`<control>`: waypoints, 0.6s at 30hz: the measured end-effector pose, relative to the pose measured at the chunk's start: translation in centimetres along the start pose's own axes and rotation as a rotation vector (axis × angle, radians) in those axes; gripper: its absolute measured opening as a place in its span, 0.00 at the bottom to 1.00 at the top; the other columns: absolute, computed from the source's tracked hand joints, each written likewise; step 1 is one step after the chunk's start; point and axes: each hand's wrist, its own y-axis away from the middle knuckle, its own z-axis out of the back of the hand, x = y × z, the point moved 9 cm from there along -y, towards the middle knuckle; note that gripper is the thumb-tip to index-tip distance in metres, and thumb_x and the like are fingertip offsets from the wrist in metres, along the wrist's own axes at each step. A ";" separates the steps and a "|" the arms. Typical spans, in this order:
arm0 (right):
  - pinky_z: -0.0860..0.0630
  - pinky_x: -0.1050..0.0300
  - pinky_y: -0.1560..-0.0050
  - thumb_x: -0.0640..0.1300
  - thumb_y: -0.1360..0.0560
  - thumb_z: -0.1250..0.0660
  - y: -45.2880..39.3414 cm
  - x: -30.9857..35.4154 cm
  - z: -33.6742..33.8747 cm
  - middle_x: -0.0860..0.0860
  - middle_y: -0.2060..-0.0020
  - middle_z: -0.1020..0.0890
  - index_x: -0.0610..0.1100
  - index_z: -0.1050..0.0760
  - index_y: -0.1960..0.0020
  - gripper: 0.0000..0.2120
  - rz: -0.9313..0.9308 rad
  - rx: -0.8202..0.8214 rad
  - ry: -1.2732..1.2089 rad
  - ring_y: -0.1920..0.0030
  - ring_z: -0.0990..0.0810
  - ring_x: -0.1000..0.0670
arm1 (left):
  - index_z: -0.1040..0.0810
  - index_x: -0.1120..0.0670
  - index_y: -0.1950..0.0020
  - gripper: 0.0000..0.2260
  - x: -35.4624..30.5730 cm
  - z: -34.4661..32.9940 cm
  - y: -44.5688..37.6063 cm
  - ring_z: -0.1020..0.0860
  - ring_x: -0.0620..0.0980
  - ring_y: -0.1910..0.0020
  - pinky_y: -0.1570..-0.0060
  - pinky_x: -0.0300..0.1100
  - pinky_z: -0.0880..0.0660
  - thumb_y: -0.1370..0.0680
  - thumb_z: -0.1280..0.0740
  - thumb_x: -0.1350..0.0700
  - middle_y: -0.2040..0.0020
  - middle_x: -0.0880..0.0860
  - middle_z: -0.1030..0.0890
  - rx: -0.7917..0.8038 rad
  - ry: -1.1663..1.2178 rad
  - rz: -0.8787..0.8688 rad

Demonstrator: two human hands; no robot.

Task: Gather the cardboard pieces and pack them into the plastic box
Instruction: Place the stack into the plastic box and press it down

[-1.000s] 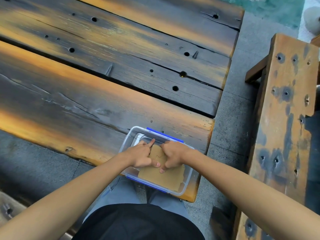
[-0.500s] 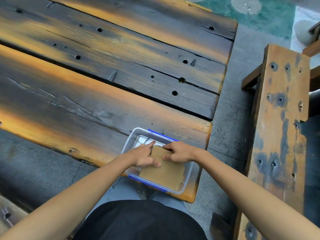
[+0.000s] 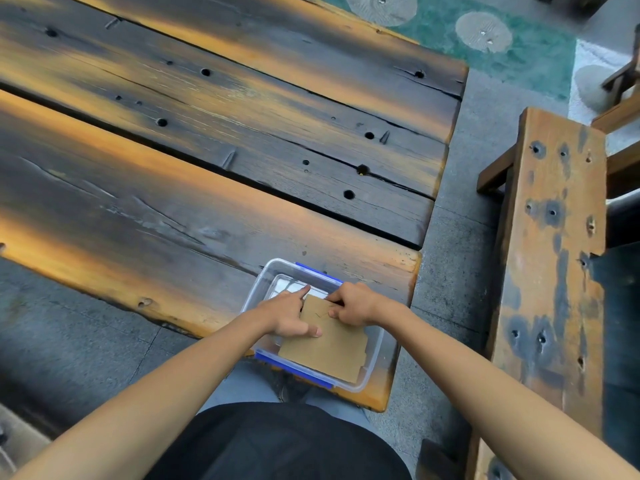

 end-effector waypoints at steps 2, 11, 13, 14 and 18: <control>0.22 0.43 0.40 0.42 0.21 0.39 0.2 0.3 0.1 0.40 0.46 0.16 0.38 0.19 0.40 0.15 0.002 0.003 -0.001 0.44 0.20 0.40 | 0.54 0.51 0.15 0.55 0.0 0.0 -0.1 0.24 0.53 0.31 0.32 0.52 0.26 0.33 0.27 0.35 0.27 0.52 0.23 0.024 0.032 -0.015; 0.28 0.52 0.50 0.48 0.18 0.40 1.8 0.3 1.0 0.42 0.51 0.18 0.41 0.21 0.46 0.13 0.035 0.019 -0.073 0.52 0.24 0.46 | 0.37 0.52 0.19 0.46 -0.5 0.7 0.7 0.23 0.49 0.32 0.33 0.45 0.26 0.32 0.26 0.34 0.21 0.48 0.31 0.028 0.184 -0.081; 0.25 0.50 0.43 0.50 0.17 0.41 2.1 0.4 1.4 0.45 0.47 0.18 0.43 0.20 0.43 0.14 0.026 0.022 -0.110 0.47 0.21 0.45 | 0.32 0.55 0.23 0.40 -0.7 1.2 1.2 0.26 0.51 0.29 0.33 0.45 0.27 0.29 0.29 0.34 0.19 0.50 0.33 0.017 0.208 -0.084; 0.24 0.49 0.40 0.50 0.16 0.42 2.3 0.5 1.7 0.45 0.44 0.17 0.42 0.20 0.41 0.16 0.025 0.023 -0.122 0.45 0.20 0.45 | 0.28 0.56 0.27 0.36 -0.8 1.7 1.5 0.27 0.52 0.29 0.36 0.43 0.28 0.27 0.30 0.34 0.19 0.51 0.35 -0.007 0.193 -0.086; 0.26 0.48 0.35 0.51 0.16 0.42 2.6 1.5 2.8 0.45 0.40 0.17 0.43 0.20 0.36 0.17 0.038 0.002 -0.121 0.40 0.21 0.44 | 0.32 0.60 0.23 0.37 -1.5 3.7 3.0 0.36 0.53 0.21 0.26 0.50 0.37 0.22 0.35 0.35 0.16 0.54 0.42 -0.060 0.105 -0.092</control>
